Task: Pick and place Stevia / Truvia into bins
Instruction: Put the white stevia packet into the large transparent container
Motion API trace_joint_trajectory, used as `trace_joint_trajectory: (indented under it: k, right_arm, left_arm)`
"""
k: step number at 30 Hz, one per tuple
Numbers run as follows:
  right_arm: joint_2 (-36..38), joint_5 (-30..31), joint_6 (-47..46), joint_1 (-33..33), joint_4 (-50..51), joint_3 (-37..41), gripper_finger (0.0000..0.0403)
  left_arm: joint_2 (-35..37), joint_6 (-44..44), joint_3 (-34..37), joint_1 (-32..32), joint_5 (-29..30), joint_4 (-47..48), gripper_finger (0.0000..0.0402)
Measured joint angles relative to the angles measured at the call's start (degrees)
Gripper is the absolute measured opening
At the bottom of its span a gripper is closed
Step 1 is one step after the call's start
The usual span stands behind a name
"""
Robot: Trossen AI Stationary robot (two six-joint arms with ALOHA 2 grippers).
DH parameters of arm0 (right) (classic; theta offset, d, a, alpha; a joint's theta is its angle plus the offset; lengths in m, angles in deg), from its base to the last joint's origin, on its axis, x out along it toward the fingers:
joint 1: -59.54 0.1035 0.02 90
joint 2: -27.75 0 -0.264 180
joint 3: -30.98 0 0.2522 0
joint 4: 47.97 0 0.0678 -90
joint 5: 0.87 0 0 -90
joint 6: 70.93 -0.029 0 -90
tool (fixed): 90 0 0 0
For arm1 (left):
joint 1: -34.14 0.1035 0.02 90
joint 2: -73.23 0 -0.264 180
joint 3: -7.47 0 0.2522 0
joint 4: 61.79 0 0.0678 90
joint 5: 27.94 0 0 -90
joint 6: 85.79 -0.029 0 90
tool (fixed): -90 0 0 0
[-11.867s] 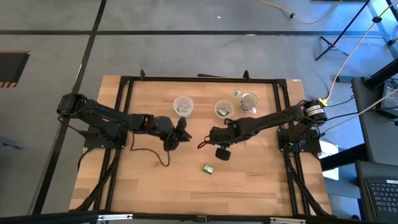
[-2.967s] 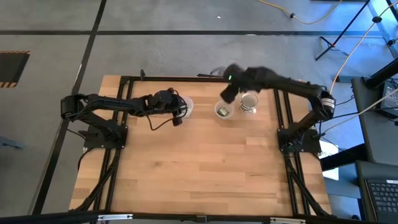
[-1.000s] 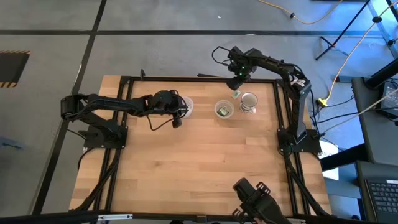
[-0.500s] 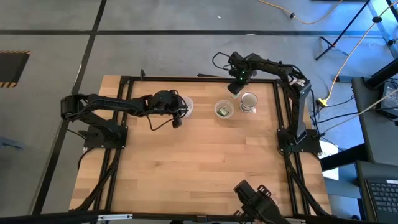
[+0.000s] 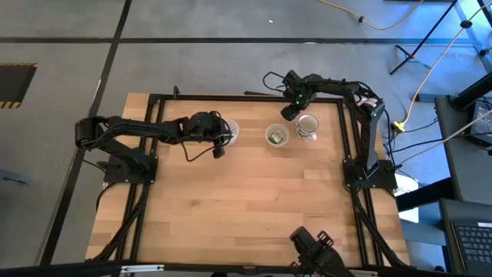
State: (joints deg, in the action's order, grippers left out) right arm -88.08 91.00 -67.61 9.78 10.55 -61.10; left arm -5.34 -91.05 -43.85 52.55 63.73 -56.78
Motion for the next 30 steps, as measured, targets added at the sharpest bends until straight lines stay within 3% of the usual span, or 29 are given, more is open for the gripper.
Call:
trace_joint_trajectory:
  k: [16,30]
  right_arm:
    - [0.2,0.0,1.3,0.0,-1.0,1.7,0.0006]
    - [2.6,2.9,1.9,0.9,1.1,-2.4,0.0002]
  left_arm:
    - [0.0,0.0,0.0,0.0,0.0,0.0,0.0072]
    - [0.0,0.0,0.0,0.0,0.0,0.0,0.0072]
